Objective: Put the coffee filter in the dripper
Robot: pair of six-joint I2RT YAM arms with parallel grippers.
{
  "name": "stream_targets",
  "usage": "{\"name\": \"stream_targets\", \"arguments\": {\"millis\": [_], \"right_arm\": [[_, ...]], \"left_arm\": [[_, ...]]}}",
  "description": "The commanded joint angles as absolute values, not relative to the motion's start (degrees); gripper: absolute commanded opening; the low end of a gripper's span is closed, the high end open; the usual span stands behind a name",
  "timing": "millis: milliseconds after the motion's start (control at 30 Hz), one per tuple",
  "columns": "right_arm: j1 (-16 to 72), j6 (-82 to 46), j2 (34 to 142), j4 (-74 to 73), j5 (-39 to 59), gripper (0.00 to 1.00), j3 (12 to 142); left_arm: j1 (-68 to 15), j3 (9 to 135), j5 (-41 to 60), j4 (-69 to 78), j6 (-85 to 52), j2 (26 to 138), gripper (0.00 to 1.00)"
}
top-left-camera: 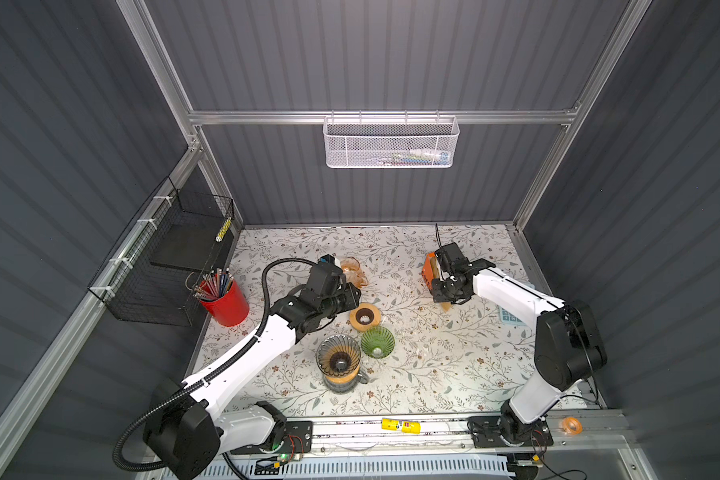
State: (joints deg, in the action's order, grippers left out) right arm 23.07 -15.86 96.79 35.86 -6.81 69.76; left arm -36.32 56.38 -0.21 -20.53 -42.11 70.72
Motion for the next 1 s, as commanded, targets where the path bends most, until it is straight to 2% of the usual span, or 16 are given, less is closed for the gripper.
{"name": "stream_targets", "arguments": {"millis": [0, 700, 967], "right_arm": [[24.08, -17.31, 94.86, 38.10, -8.10, 0.00, 69.08], [30.83, -19.82, 87.19, 45.17, -11.42, 0.00, 68.36], [34.82, -18.37, 80.88, 50.36, -11.04, 0.00, 72.38]], "left_arm": [[-36.30, 55.66, -0.51, -20.97, -40.67, 69.96, 0.36], [-36.30, 55.99, 0.01, -21.66, -40.42, 68.98, 0.36], [-36.30, 58.23, -3.43, -29.81, -40.85, 65.97, 0.35]]}}
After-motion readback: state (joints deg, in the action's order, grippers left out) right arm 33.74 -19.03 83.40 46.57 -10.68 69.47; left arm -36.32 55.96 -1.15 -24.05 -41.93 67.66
